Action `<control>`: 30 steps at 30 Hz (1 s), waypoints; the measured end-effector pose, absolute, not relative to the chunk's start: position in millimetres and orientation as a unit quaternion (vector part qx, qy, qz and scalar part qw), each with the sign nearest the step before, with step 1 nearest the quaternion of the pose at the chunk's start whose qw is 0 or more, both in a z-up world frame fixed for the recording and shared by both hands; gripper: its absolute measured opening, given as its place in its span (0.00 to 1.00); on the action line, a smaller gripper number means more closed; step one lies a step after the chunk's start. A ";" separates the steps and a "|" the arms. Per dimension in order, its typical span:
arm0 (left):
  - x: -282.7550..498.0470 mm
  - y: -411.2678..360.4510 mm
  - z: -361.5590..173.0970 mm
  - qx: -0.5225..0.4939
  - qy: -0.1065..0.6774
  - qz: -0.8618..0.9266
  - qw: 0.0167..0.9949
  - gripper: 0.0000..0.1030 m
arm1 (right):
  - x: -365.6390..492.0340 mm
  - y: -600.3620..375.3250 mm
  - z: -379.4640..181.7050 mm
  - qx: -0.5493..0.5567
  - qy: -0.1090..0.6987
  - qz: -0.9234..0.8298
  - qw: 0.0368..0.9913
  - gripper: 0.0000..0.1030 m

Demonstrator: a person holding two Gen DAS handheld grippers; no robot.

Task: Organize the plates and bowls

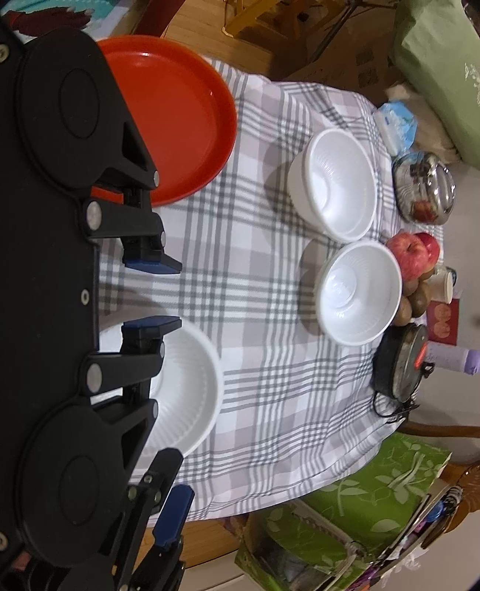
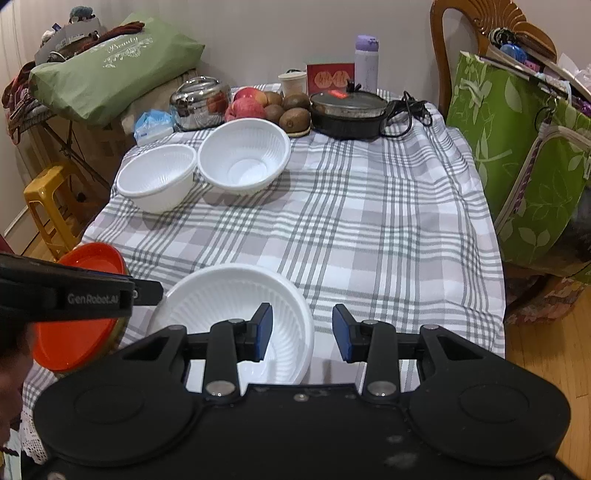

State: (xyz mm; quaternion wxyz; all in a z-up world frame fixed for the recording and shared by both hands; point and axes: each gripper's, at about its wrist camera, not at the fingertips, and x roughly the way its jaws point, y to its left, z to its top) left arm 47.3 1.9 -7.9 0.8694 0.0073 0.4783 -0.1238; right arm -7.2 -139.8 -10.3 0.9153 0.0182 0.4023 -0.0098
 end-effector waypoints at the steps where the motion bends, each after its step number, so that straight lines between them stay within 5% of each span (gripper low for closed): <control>1: 47.9 3.1 -6.3 0.008 0.477 -0.122 0.870 0.30 | -7.8 -139.6 -8.1 0.017 0.400 -0.009 0.916 0.38; 30: 140.9 20.7 34.6 0.008 0.429 -0.070 0.901 0.30 | 91.2 -147.8 49.1 0.024 0.361 0.029 0.932 0.38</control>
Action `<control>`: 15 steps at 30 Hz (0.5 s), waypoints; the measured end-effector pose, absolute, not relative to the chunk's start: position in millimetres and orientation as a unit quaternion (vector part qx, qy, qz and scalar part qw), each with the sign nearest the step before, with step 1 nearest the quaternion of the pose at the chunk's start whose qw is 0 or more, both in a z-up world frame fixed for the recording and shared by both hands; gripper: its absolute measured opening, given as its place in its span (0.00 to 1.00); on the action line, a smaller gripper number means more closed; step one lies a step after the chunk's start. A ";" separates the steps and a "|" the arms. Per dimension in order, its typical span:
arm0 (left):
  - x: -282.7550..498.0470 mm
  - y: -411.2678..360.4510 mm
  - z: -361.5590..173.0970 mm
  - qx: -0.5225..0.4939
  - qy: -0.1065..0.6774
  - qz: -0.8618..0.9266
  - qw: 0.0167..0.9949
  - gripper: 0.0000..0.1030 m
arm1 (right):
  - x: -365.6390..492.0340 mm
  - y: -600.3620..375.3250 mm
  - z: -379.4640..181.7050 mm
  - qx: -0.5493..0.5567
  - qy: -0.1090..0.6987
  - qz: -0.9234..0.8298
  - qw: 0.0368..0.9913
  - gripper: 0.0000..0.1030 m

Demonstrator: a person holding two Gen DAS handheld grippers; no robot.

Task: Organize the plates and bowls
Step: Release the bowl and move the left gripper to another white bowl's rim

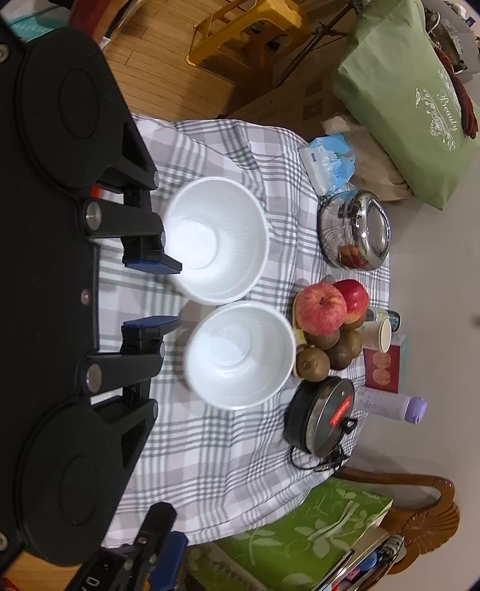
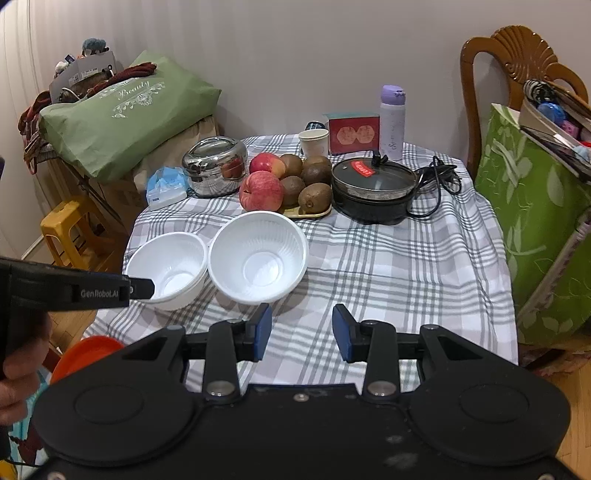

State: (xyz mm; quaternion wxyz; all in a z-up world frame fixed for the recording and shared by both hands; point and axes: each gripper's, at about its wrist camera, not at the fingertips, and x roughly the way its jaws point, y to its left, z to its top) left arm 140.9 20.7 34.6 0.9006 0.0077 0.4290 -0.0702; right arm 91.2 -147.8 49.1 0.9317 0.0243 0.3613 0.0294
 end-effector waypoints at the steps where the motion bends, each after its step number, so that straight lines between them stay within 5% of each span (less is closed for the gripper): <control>1: 146.2 21.2 34.0 0.006 0.430 -0.068 0.900 0.30 | 96.5 -147.8 47.7 0.026 0.362 0.030 0.931 0.38; 15: 209.8 18.1 21.9 0.011 0.422 -0.071 0.904 0.30 | 172.6 -150.5 20.2 0.042 0.375 0.029 0.926 0.38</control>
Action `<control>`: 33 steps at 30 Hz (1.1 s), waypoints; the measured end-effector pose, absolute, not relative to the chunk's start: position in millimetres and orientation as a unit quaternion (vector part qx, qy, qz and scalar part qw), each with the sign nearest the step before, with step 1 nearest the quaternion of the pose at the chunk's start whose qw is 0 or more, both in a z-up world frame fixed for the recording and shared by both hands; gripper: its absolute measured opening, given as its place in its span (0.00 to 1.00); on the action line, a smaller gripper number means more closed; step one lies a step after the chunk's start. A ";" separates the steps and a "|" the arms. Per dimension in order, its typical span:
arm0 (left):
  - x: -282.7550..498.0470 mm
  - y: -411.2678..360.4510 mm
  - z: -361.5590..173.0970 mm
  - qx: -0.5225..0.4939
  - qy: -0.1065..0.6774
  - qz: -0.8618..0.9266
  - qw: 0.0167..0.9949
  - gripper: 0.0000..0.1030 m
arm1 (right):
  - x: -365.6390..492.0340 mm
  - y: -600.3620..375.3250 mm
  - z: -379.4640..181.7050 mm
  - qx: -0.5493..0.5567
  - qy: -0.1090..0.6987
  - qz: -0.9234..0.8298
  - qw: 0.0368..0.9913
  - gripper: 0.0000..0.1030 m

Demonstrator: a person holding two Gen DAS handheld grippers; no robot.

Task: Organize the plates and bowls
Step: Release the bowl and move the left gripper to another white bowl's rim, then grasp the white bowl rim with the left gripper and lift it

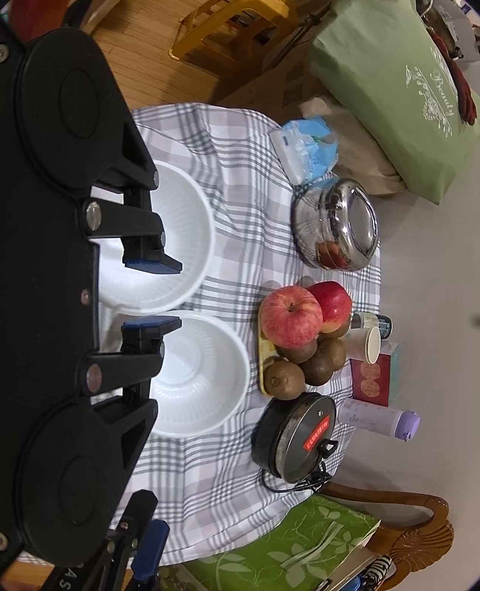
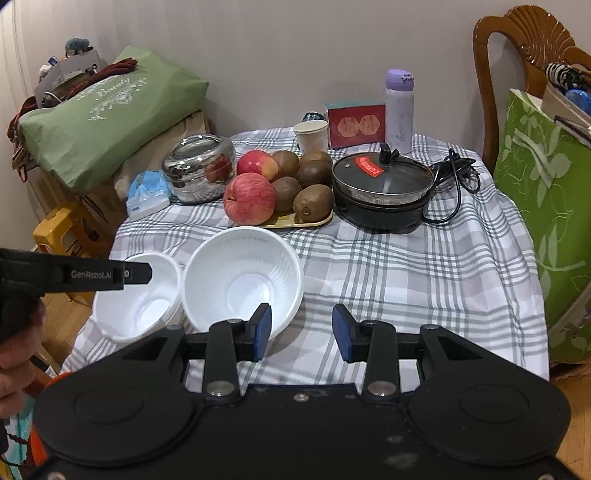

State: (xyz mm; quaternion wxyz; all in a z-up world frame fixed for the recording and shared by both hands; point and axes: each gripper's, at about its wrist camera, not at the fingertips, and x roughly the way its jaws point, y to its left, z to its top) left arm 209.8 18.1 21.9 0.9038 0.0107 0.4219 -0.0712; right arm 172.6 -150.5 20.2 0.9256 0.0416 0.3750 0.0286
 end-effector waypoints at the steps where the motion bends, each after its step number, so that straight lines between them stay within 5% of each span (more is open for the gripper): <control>1: 214.0 17.5 20.2 0.014 0.422 -0.071 0.904 0.30 | 176.9 -151.3 17.4 0.043 0.377 0.027 0.925 0.38; 33: 251.3 -5.7 -17.6 0.113 0.410 -0.151 0.892 0.31 | 247.1 -156.0 -46.9 0.077 0.426 0.057 0.900 0.38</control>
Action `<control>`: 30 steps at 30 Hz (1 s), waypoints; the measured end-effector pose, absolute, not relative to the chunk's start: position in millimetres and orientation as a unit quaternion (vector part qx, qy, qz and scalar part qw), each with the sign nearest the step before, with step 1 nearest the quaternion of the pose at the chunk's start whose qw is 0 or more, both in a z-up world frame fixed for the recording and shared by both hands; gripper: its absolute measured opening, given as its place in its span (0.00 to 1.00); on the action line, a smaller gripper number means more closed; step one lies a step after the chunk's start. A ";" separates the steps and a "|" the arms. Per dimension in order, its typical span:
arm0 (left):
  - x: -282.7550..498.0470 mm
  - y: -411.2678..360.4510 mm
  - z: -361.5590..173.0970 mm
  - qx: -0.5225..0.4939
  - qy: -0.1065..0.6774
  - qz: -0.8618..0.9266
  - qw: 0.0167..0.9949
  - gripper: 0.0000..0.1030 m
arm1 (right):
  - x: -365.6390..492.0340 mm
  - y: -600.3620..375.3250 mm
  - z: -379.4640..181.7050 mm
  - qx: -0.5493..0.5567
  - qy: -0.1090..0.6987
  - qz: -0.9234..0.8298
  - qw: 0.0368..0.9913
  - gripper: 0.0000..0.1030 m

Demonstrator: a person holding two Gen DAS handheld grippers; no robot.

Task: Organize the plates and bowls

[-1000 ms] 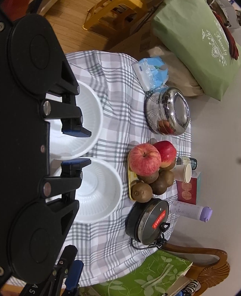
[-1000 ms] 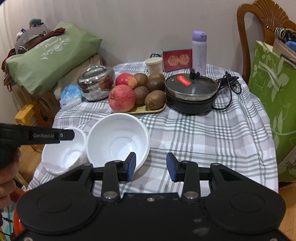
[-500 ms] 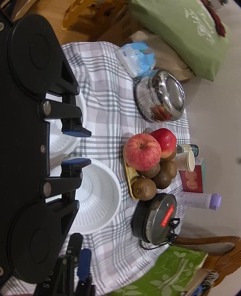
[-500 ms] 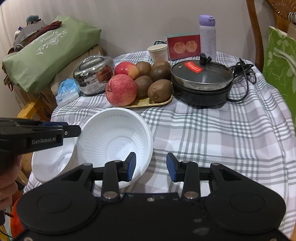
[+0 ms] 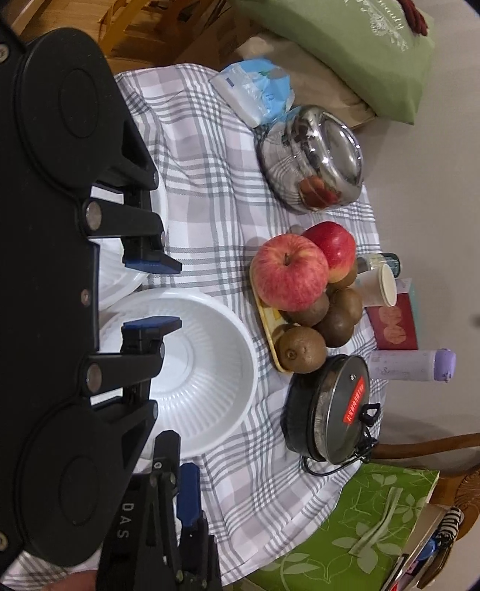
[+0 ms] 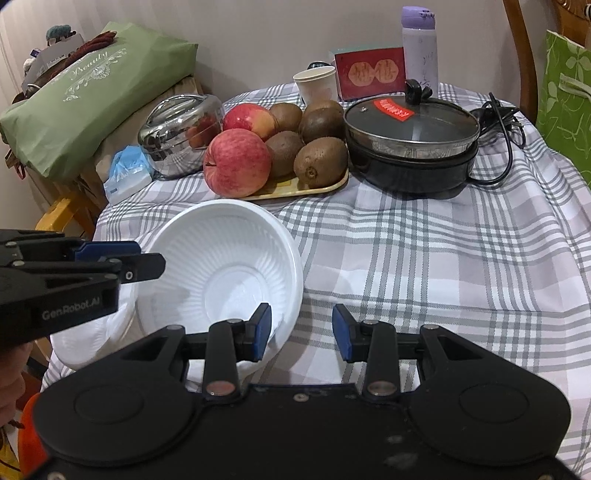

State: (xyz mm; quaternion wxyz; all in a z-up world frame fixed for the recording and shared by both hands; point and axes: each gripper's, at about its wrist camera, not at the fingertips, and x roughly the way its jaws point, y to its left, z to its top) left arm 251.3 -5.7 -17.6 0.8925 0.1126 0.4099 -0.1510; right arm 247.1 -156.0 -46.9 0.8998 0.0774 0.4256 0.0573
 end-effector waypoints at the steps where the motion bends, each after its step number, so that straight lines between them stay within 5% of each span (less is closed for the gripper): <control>1: 254.5 -5.9 -19.2 0.109 0.415 -0.150 0.891 0.31 | 248.1 -155.3 -47.9 0.077 0.427 0.059 0.899 0.38; 30: 230.4 -20.1 -0.3 0.085 0.408 -0.167 0.894 0.31 | 225.7 -149.4 -15.1 0.061 0.396 0.070 0.913 0.40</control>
